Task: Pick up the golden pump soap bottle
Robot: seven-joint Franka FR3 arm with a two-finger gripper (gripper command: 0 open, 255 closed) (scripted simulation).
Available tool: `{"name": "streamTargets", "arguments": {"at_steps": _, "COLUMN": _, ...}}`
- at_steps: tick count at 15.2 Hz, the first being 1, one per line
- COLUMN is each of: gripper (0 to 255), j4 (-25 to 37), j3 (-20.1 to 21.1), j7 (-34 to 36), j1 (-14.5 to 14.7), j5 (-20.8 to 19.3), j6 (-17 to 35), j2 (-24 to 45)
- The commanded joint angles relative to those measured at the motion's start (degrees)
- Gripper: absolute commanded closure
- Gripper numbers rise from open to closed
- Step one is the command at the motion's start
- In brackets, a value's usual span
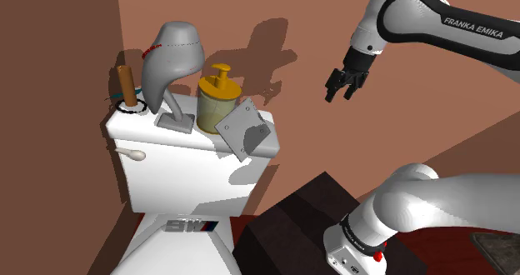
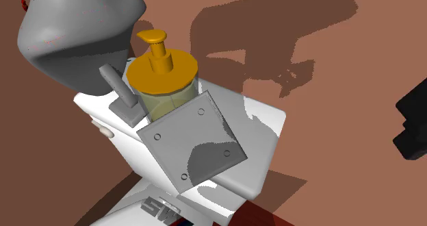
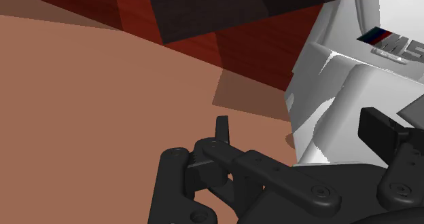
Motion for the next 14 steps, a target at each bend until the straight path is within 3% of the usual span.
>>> {"name": "streamTargets", "arguments": {"at_steps": 1, "gripper": 0, "j4": 0.0, "j3": 0.0, "j7": 0.0, "j1": 0.0, "j5": 0.0, "j6": 0.0, "j2": 0.0}}
{"name": "streamTargets", "arguments": {"at_steps": 14, "gripper": 0, "j4": 14.25, "j3": 10.81, "j7": 13.34, "j1": 4.65, "j5": 6.81, "j6": 6.44, "j2": 18.6}}
